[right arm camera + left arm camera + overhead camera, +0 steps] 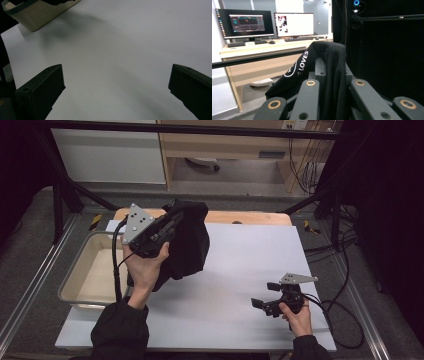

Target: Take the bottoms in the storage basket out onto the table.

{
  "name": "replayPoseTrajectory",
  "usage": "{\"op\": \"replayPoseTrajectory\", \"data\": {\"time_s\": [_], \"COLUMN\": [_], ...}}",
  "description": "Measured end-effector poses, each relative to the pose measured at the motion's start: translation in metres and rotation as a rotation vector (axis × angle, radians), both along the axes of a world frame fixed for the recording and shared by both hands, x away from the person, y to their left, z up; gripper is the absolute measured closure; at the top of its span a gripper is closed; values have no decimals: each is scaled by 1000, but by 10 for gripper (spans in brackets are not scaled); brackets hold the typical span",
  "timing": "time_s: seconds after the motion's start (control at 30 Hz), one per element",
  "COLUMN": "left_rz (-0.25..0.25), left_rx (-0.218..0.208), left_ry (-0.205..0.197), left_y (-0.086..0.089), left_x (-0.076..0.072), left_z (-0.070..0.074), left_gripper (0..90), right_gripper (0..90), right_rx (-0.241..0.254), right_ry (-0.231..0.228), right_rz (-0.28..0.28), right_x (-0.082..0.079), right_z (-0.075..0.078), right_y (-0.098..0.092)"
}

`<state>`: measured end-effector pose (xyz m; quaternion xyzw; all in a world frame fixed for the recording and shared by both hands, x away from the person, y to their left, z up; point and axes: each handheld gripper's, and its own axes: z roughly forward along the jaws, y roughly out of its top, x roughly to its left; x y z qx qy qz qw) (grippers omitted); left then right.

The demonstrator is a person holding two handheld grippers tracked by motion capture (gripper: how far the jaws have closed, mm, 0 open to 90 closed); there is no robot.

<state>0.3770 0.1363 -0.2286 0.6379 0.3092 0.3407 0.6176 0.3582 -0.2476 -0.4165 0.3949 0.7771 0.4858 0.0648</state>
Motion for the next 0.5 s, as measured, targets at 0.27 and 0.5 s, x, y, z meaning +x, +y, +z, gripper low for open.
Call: {"op": "replayPoseTrajectory", "data": {"time_s": [0.27, 0.5], "left_rz": [-35, -58], "left_rx": [1, 15], "left_ry": [13, 20], "left_y": [-18, -29], "left_x": [2, 4], "left_z": [-3, -4], "left_gripper": [819, 819], "right_gripper": [6, 7], "right_rx": [6, 5], "right_ry": [3, 0], "right_rz": [-4, -3], "right_x": [0, 0], "right_z": [1, 1], "right_y": [0, -1]}}
